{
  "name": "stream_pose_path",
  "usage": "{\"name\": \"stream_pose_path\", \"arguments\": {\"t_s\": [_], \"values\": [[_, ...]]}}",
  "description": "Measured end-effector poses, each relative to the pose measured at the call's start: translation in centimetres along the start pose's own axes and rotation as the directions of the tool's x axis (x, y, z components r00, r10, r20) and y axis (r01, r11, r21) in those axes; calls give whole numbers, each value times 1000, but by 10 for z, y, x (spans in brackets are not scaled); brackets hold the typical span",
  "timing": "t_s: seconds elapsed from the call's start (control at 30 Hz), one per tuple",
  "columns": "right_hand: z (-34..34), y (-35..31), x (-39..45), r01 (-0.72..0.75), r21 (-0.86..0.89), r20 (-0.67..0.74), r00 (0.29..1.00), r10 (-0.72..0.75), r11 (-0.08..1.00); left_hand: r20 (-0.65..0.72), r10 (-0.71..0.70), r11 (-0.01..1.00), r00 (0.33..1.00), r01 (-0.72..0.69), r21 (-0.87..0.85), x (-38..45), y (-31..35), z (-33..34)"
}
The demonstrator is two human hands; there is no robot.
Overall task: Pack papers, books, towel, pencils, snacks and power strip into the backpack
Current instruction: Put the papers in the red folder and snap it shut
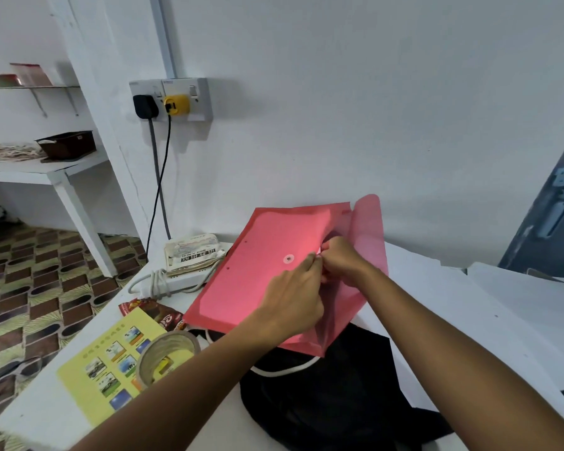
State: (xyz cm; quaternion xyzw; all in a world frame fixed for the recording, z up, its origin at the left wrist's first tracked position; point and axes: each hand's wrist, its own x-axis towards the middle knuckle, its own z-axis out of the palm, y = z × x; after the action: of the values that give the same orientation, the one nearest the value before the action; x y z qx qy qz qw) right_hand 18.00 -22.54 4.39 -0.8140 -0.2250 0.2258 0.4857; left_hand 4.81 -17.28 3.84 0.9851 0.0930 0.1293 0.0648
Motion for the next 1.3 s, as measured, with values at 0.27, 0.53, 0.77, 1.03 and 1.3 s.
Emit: {"name": "stream_pose_path", "arguments": {"t_s": [0.27, 0.53, 0.77, 1.03, 1.3], "values": [[-22, -1, -7, 292, 16, -197, 939, -283, 956, 4, -123, 991, 992, 122, 52, 15, -3, 17], [-109, 50, -44, 5, -290, -174, 983, -58, 957, 5, -184, 979, 983, 183, -90, 42, -5, 45], [-77, 99, -65, 25, -872, 65, 996, 67, 488, 39, -199, 976, 979, 201, -85, 59, -1, 59], [-54, 124, -54, 33, -903, -66, 975, -214, 429, 51, -193, 977, 980, 196, -82, 56, -5, 66], [-73, 78, -53, 193, -584, -425, 755, -500, 788, 76, -156, 986, 985, 160, -51, 48, -9, 70]]}}
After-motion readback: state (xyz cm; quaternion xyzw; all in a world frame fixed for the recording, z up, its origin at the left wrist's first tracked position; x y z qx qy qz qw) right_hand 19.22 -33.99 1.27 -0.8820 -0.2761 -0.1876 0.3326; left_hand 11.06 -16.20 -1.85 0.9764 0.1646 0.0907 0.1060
